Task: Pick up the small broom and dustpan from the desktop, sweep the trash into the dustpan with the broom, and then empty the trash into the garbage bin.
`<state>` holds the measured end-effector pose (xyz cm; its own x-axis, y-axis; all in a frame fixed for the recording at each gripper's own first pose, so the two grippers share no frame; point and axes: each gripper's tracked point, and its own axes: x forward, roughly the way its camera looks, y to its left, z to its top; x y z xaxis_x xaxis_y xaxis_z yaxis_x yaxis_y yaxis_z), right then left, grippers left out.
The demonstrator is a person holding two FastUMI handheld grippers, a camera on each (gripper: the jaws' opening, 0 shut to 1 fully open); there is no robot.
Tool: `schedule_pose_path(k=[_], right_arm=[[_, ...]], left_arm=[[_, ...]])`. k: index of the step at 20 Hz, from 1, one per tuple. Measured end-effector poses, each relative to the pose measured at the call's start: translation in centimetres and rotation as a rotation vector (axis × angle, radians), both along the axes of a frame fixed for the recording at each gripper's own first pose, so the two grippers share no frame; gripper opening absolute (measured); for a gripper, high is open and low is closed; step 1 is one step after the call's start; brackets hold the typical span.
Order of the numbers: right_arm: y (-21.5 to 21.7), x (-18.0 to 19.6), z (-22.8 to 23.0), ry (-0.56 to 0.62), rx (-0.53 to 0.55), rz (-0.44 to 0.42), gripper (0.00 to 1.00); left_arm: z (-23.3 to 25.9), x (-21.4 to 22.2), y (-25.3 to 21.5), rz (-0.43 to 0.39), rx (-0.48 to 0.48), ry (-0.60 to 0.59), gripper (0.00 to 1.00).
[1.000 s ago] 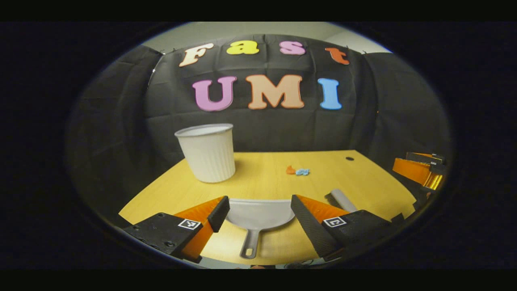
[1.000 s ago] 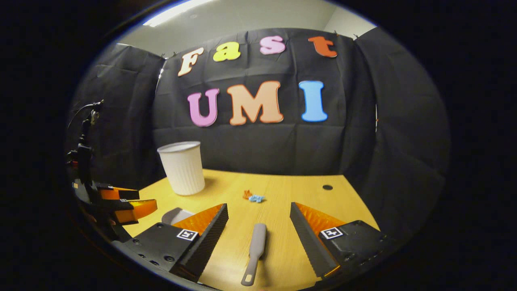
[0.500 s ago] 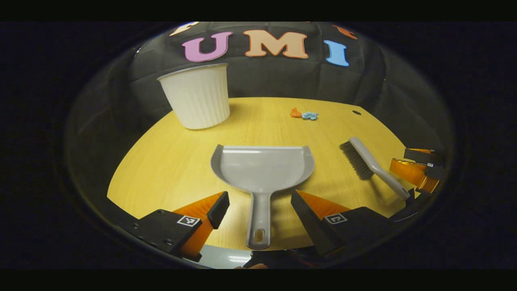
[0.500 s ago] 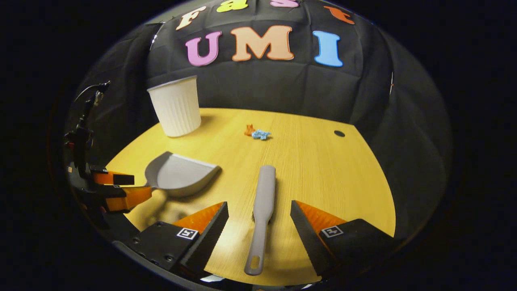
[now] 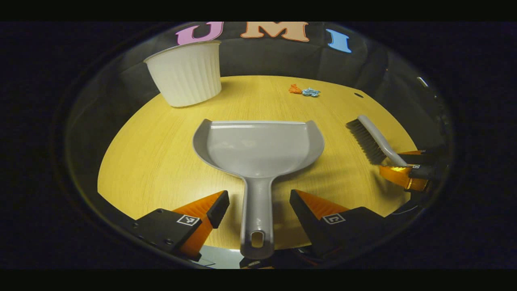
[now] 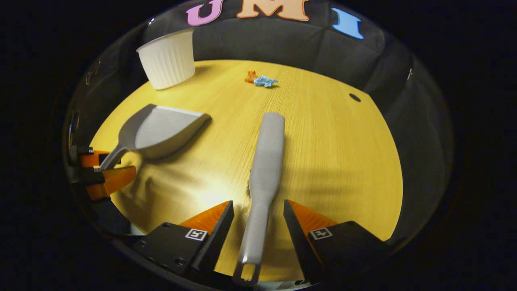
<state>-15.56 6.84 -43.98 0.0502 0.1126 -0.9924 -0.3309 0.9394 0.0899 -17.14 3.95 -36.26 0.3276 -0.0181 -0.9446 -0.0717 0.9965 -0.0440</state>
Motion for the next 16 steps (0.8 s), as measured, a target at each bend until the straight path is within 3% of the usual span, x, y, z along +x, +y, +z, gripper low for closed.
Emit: schedule_pose_path(k=[1, 2, 3, 4, 5, 10, 13, 16], right_arm=[[-0.2, -0.2, -0.5, 0.006, -0.014, 0.004, 0.67], [-0.3, 0.0, 0.6, 0.001, -0.008, 0.009, 0.47], [0.1, 0.2, -0.3, 0.014, 0.018, 0.013, 0.27], [0.2, 0.4, -0.3, 0.018, 0.033, 0.007, 0.26], [0.2, 0.5, 0.0, 0.025, 0.044, 0.006, 0.25], [0.6, 3.7, 2.3, -0.052, 0.115, -0.056, 0.23], [0.5, 8.1, 3.2, -0.150, 0.129, -0.085, 0.22], [-0.4, 13.6, 2.8, -0.220, 0.106, -0.050, 0.22]], left_arm=[[-0.3, -0.3, -0.2, -0.007, -0.015, 0.015, 0.94], [-0.3, -0.1, -0.4, -0.009, -0.029, 0.008, 0.92], [-0.5, 0.1, -0.3, -0.007, -0.032, -0.002, 0.77], [-0.9, 0.3, 0.0, -0.001, -0.029, -0.001, 0.65], [-1.3, 0.2, -0.1, -0.002, -0.041, 0.005, 0.34], [0.7, 2.7, 0.7, -0.025, -0.064, -0.074, 0.28], [2.3, 5.1, -0.1, -0.069, -0.102, -0.129, 0.30], [2.7, 8.0, -1.6, -0.114, -0.145, -0.164, 0.28]])
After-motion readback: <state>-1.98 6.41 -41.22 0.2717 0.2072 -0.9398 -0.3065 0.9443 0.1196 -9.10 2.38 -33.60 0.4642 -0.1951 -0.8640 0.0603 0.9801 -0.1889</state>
